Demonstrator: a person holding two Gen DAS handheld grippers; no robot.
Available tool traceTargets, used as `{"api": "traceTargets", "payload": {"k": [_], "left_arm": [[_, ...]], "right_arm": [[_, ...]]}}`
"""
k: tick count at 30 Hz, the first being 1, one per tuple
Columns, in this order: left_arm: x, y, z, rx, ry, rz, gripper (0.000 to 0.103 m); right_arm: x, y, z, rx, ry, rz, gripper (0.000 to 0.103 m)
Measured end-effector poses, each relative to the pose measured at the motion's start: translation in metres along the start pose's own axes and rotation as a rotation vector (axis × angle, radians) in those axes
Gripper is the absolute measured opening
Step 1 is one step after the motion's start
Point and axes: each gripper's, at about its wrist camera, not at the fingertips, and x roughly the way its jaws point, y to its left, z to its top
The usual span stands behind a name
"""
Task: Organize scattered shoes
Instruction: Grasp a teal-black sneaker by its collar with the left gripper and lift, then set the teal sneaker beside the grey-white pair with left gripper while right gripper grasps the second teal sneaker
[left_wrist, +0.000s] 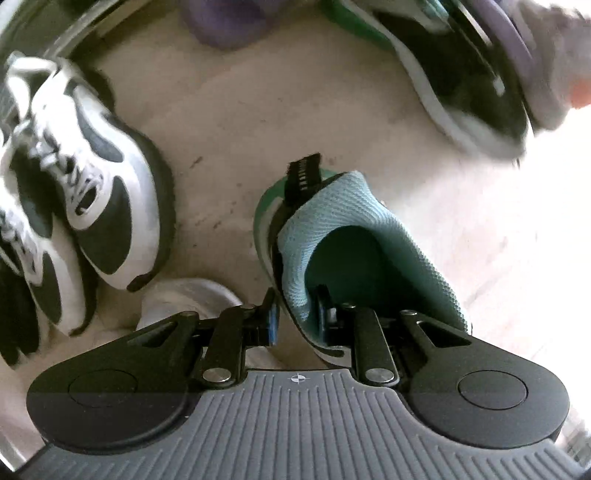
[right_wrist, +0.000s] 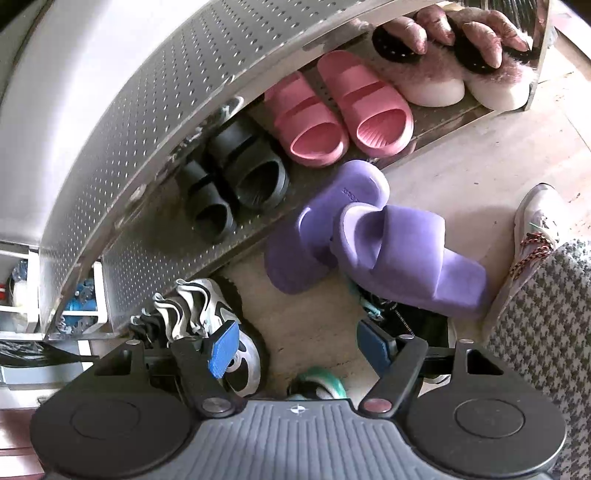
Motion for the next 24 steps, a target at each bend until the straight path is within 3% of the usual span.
{"api": "traceTargets", "payload": {"k": [3,6,11,16,18,21,24], "left_arm": [[0.002,-0.005,-0.005,0.106,0.027,0.037,0.021],[0.007,0.006,-0.007,0.046,0.05,0.079,0.026],[-0.011,0.03,-0.008,-0.098,0.024,0.083,0.07],[-0.062,0.05,-0.003,-0.243,-0.128,-0.034,0.072],[-0.066,0.046,0.005,-0.271,-0.138,-0.026,0.072],[-0.085,0.034,0.022,-0.292,-0.135,0.023,0.074],[-0.096,0.037,0.018,-0.293,-0.144,0.027,0.086]], "right_arm": [[0.003,0.003,-0.001,-0.011,-0.001,-0.01,0.072],[0.006,0.003,0.0,-0.014,0.001,-0.019,0.072],[0.001,-0.004,0.004,0.02,0.003,-0.007,0.074],[-0.016,-0.014,0.012,0.014,-0.066,-0.024,0.077],[-0.015,-0.014,0.011,-0.025,-0.095,-0.08,0.077],[0.0,-0.017,0.009,-0.043,-0.041,-0.098,0.074],[0.016,-0.015,0.005,-0.089,0.005,-0.083,0.069]]}}
